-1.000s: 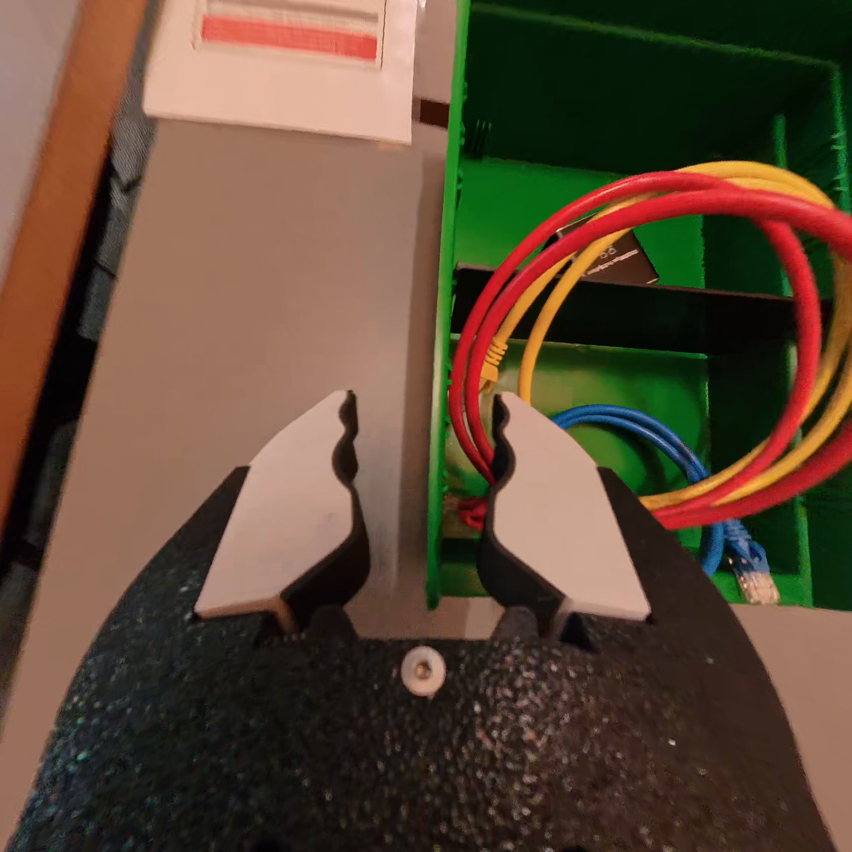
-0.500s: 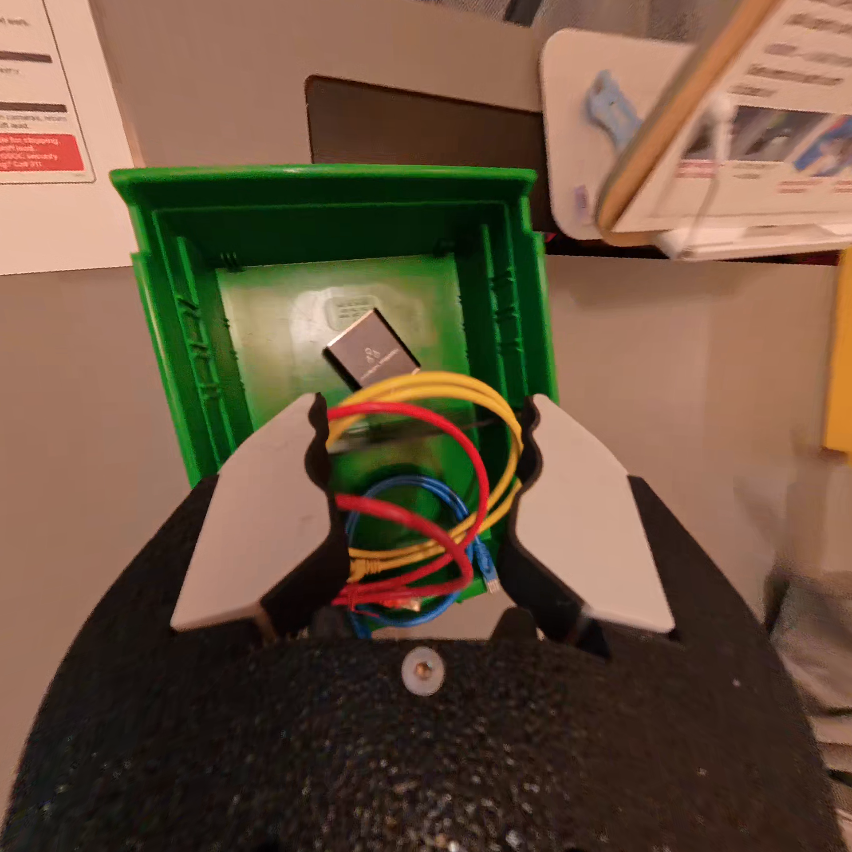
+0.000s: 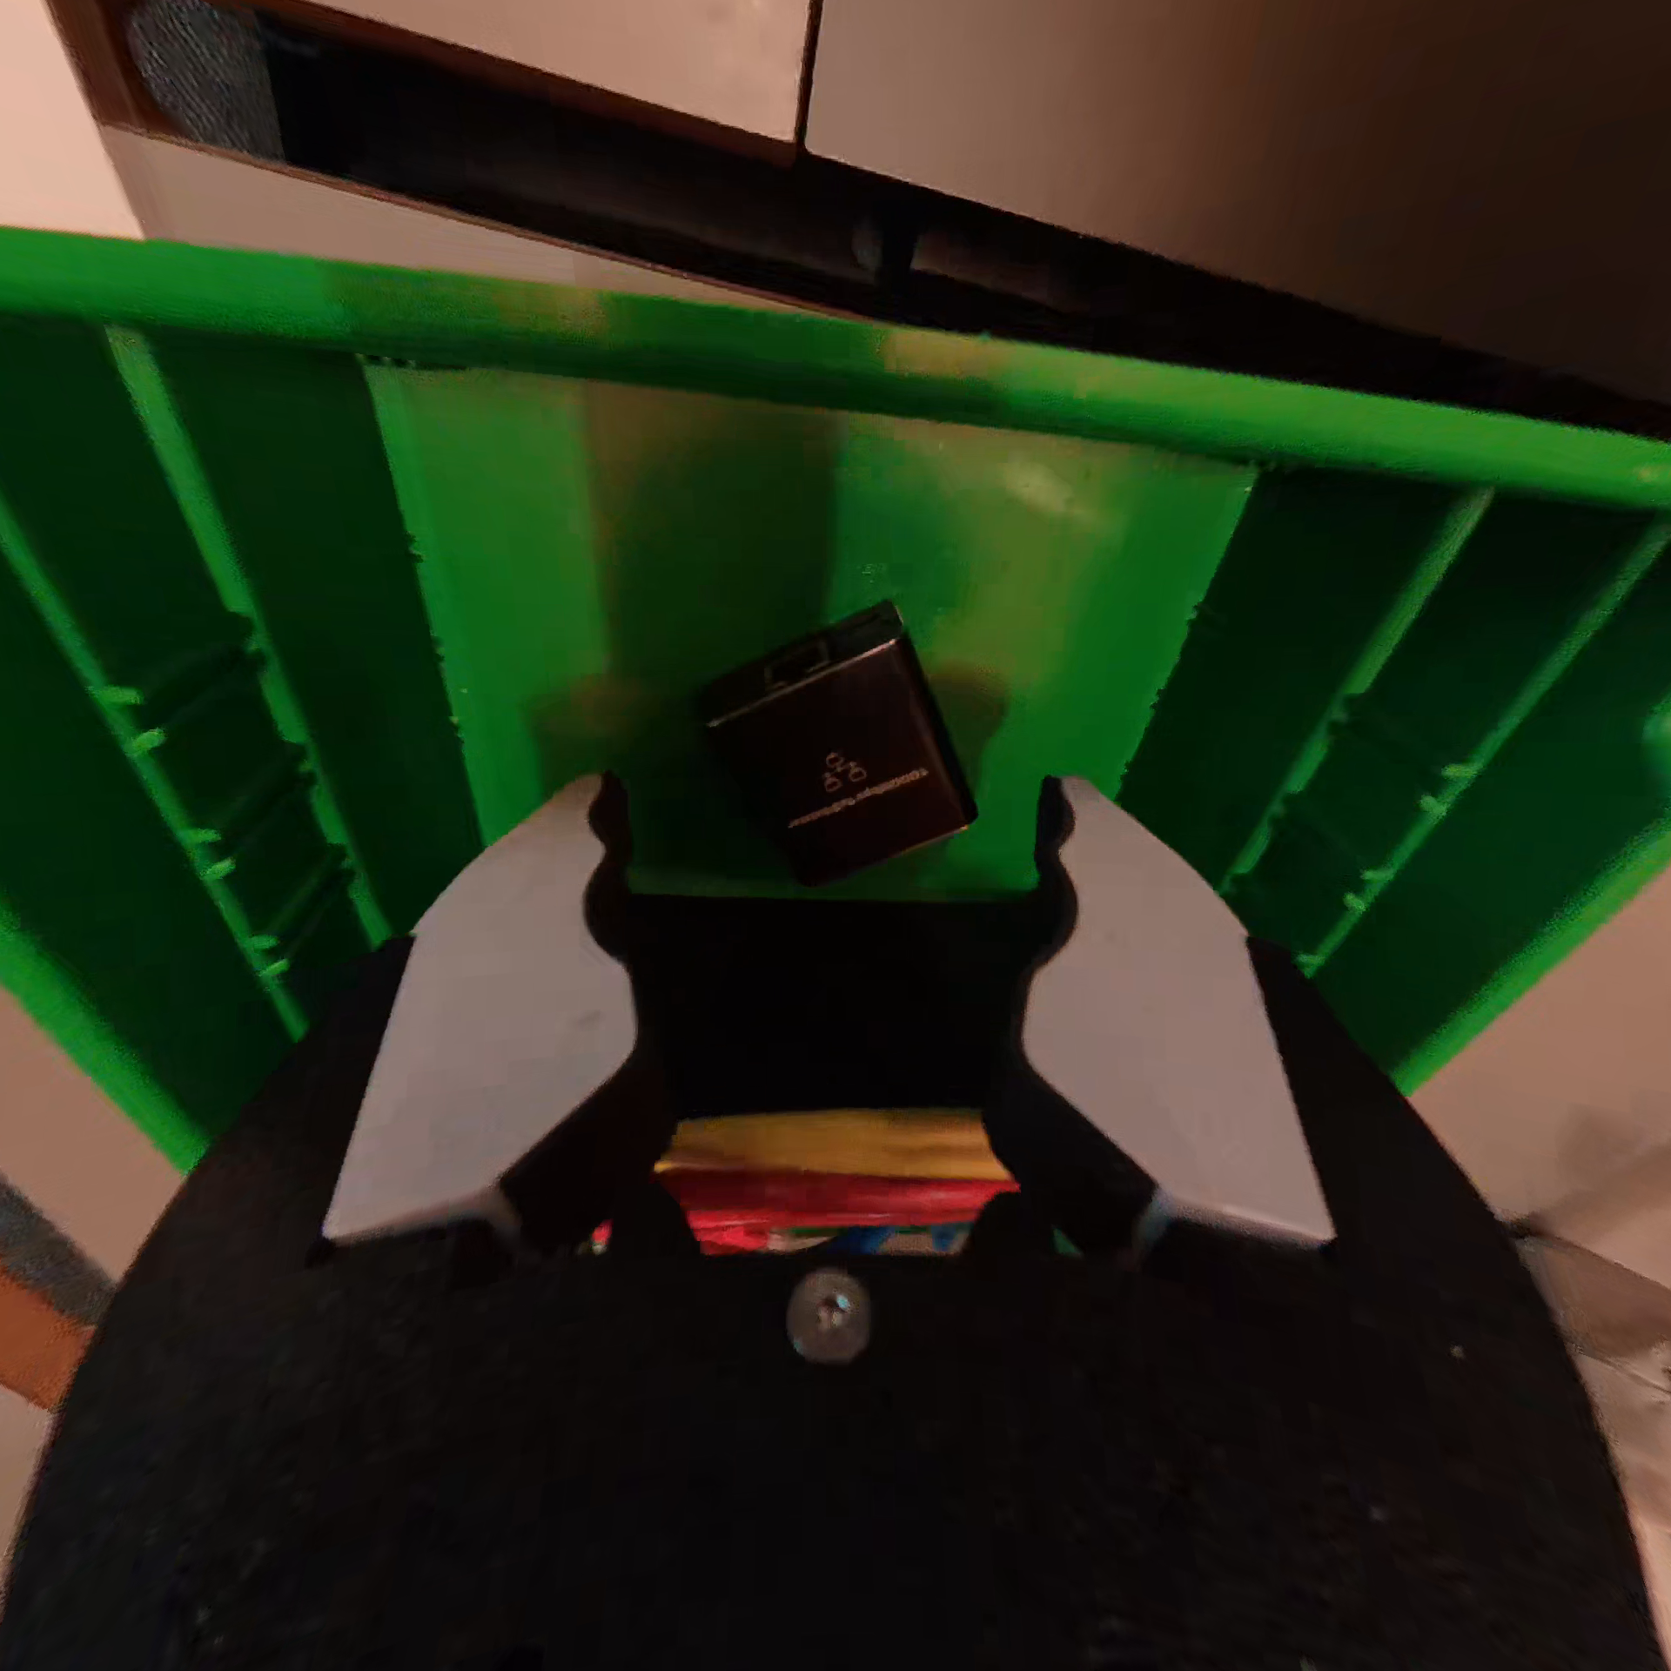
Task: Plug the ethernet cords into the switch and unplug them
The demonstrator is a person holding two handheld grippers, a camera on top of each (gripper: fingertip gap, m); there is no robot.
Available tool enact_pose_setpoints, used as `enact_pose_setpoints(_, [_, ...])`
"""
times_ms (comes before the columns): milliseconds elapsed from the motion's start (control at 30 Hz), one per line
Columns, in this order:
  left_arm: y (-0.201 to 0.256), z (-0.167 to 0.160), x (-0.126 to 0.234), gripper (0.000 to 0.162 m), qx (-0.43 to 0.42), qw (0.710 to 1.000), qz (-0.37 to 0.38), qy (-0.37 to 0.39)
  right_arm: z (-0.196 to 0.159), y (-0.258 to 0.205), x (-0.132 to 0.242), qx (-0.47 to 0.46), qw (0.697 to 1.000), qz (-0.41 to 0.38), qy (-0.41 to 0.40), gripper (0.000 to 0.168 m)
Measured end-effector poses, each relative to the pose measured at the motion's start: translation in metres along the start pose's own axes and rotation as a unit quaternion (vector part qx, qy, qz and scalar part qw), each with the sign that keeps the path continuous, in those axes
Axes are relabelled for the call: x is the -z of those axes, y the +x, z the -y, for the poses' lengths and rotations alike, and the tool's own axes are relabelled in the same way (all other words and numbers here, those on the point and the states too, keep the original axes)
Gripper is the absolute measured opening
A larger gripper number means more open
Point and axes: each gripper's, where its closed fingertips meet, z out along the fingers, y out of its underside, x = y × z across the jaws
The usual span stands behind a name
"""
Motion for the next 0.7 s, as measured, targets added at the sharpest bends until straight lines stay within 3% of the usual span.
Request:
enact_pose_setpoints(300, [0.000, -0.010, -0.039, 0.067, 0.041, 0.997, 0.017, -0.061, -0.013, 0.010, -0.006, -0.034, 0.999, 0.010, -0.007, 0.110])
enact_pose_setpoints(700, [0.006, -0.002, -0.032, 0.064, -0.013, 1.000, -0.002, -0.008, -0.022, 0.016, -0.009, -0.047, 0.999, 0.008, -0.018, 0.104])
